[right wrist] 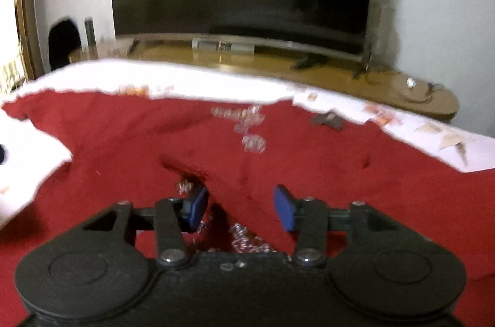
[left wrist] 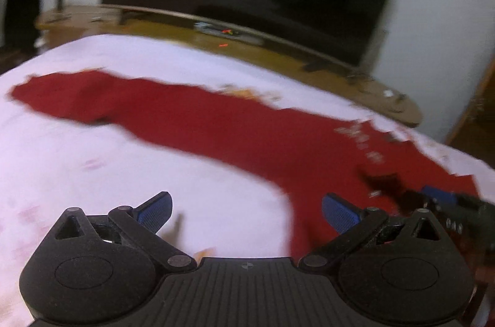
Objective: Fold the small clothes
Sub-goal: 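Carry the sleeve across the sweater body with the right gripper and release, then grasp the other sleeve cuff with the left gripper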
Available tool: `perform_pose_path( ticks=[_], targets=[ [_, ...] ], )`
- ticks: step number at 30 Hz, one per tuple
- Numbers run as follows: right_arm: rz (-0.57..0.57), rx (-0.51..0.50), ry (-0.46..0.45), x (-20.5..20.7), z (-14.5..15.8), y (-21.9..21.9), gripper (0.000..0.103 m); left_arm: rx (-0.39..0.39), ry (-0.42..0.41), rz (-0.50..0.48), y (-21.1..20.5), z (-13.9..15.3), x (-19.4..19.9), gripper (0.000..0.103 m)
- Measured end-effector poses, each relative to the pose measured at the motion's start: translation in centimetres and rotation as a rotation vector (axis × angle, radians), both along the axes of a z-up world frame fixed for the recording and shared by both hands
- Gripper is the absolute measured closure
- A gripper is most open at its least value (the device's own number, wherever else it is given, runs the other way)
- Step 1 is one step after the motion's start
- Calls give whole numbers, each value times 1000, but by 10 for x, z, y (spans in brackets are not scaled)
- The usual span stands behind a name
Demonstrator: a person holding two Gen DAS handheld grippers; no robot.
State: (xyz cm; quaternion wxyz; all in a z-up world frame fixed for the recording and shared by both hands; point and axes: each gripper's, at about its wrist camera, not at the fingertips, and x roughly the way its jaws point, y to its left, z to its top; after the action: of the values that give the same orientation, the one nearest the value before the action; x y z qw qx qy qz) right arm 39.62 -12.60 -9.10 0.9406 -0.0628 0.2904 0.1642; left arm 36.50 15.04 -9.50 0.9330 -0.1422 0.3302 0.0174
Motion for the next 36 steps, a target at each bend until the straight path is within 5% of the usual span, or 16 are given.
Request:
perform_pose_path(
  ticks=[2, 4, 10, 14, 15, 16, 19, 25, 30, 36],
  targets=[
    [-25, 39, -17, -10, 9, -18, 60, -50, -23, -54, -20, 2, 19, 7],
    [-76, 61, -21, -22, 16, -42, 60, -91, -8, -111, -43, 0, 40, 39],
    [-231, 105, -1, -50, 20, -109, 58, -162, 143, -204, -105, -33, 102, 41],
    [-354, 131, 21, -59, 11, -154, 58, -28, 136, -218, -138, -36, 122, 42],
    [-405, 144, 28, -60, 9, -168, 58, 3, 137, -226, -146, -36, 125, 50],
    [-450, 158, 35, -60, 6, -179, 58, 58, 135, -238, -153, -35, 128, 84],
    [-594, 240, 69, -58, -3, -214, 57, 70, 115, -245, -149, -26, 129, 101],
    [-578, 321, 93, -46, -11, -234, 55, 53, 7, -217, -101, 10, 102, 101],
    [-543, 227, 108, -34, -17, -225, 61, 39, 119, -159, -60, -29, 99, 101],
    [-518, 203, 112, -34, -11, -225, 71, 44, 83, -141, -65, -32, 91, 101]
  ],
)
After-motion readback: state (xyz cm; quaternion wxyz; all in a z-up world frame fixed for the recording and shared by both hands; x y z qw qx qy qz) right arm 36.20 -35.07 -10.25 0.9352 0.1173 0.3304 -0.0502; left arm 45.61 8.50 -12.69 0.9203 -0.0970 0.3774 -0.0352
